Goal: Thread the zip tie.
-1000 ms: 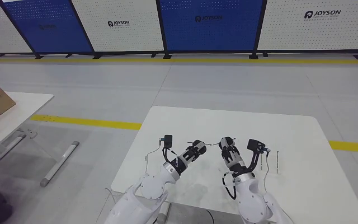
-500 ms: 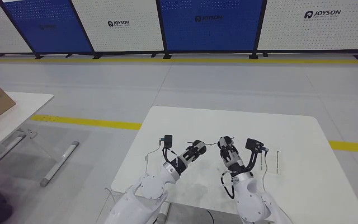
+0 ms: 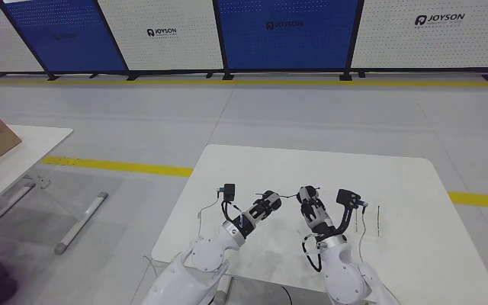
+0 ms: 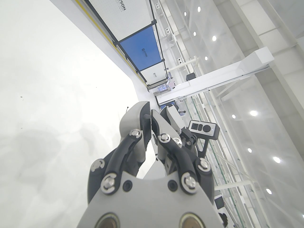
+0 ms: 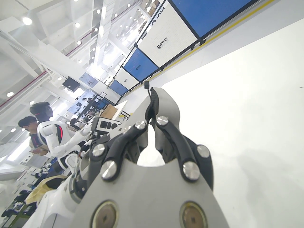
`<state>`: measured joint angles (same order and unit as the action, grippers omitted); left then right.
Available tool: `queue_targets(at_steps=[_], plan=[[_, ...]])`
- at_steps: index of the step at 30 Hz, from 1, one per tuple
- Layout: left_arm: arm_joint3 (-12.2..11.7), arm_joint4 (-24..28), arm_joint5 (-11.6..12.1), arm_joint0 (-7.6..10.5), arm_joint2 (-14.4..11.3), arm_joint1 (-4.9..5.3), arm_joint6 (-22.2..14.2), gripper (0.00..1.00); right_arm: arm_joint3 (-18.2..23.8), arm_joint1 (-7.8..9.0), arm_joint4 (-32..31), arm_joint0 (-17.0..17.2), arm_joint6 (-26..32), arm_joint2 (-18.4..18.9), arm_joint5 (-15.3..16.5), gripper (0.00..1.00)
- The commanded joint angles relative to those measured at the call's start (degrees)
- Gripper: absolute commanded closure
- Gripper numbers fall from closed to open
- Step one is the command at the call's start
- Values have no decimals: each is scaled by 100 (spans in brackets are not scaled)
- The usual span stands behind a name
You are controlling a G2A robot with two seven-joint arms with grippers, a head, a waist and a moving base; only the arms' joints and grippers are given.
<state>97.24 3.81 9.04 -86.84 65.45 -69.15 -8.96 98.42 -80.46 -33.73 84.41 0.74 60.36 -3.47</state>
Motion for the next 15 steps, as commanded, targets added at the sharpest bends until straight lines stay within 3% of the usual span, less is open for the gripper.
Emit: queue_targets(at_steps=[1, 15], plan=[[0, 0, 0, 0, 0, 0, 0, 100, -1, 0, 10, 8, 0, 24, -6, 100], [0, 0, 0, 0, 0, 0, 0, 100, -147, -29, -46, -98, 62, -28, -42, 100]])
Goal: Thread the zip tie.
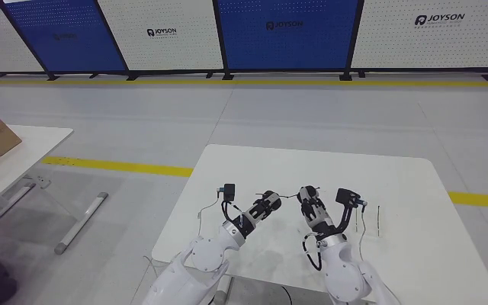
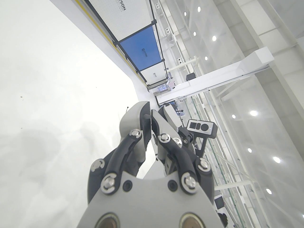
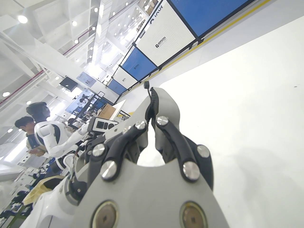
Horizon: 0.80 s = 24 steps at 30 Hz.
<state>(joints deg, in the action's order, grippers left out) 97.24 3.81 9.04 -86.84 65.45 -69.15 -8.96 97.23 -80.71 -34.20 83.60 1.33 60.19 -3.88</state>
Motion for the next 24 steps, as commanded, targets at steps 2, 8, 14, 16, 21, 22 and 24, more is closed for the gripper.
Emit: queue_targets(at_steps=[2, 8, 14, 16, 21, 22, 24], plan=[[0, 0, 0, 0, 0, 0, 0, 100, -66, -11, -1, -42, 8, -27, -2, 100], [0, 0, 0, 0, 0, 0, 0, 100, -139, -27, 2, -84, 43, -61, -10, 100], [0, 0, 0, 0, 0, 0, 0, 100, -157, -43, 294, -93, 207, -58, 107, 100], [0, 0, 0, 0, 0, 0, 0, 100, -162, -47, 416, -89, 228, -40, 144, 100], [0, 0, 0, 0, 0, 0, 0, 100, -287, -67, 632, -126, 224, -35, 211, 100], [0, 0, 0, 0, 0, 0, 0, 100, -331, -73, 642, -141, 206, -52, 213, 100], [0, 0, 0, 0, 0, 0, 0, 100, -399, -91, 703, -174, 150, -81, 201, 100]])
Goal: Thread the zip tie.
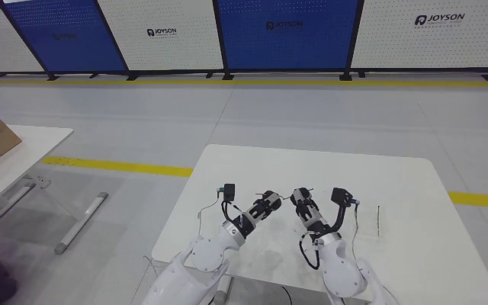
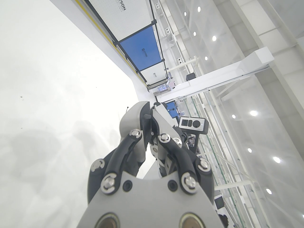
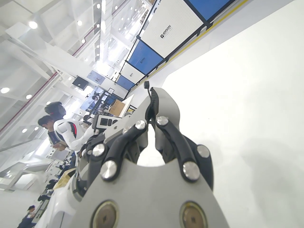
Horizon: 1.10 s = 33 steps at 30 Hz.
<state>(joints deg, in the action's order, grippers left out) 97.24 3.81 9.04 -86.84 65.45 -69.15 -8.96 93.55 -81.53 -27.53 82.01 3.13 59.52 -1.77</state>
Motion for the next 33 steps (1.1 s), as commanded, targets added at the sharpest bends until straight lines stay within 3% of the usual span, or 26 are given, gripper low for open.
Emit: queue_targets(at_steps=[1, 19, 33], plan=[[0, 0, 0, 0, 0, 0, 0, 100, -50, -15, 58, -29, -51, -25, -4, 100], [0, 0, 0, 0, 0, 0, 0, 100, -183, -30, 600, -50, 103, 121, 371, 100], [0, 0, 0, 0, 0, 0, 0, 100, -145, -35, 362, 28, -40, 67, 307, 100]])
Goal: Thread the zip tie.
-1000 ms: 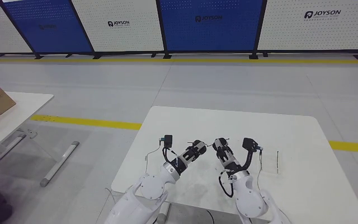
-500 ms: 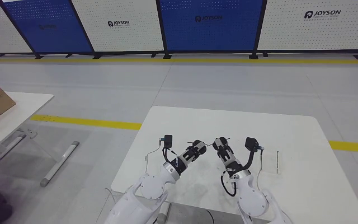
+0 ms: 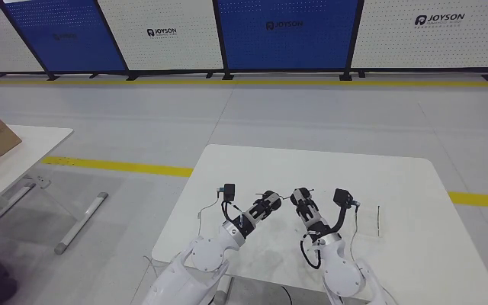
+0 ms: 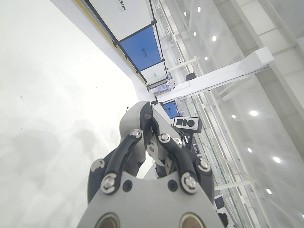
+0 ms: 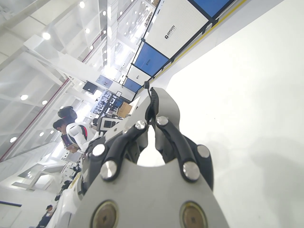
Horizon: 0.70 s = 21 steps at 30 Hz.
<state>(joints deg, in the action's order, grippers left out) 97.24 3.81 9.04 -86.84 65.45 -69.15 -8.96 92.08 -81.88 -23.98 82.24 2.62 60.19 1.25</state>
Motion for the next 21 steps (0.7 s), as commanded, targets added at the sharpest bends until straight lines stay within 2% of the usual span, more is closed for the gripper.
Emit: queue_targets(at_steps=[1, 14, 21], plan=[[0, 0, 0, 0, 0, 0, 0, 100, 1, 0, 18, 10, 14, 3, 10, 100], [11, -2, -14, 9, -41, -8, 17, 100, 38, 12, 99, 87, 15, 92, 166, 100], [22, 45, 13, 2, -50, -8, -39, 100, 55, 12, 56, 98, 36, 72, 152, 100]])
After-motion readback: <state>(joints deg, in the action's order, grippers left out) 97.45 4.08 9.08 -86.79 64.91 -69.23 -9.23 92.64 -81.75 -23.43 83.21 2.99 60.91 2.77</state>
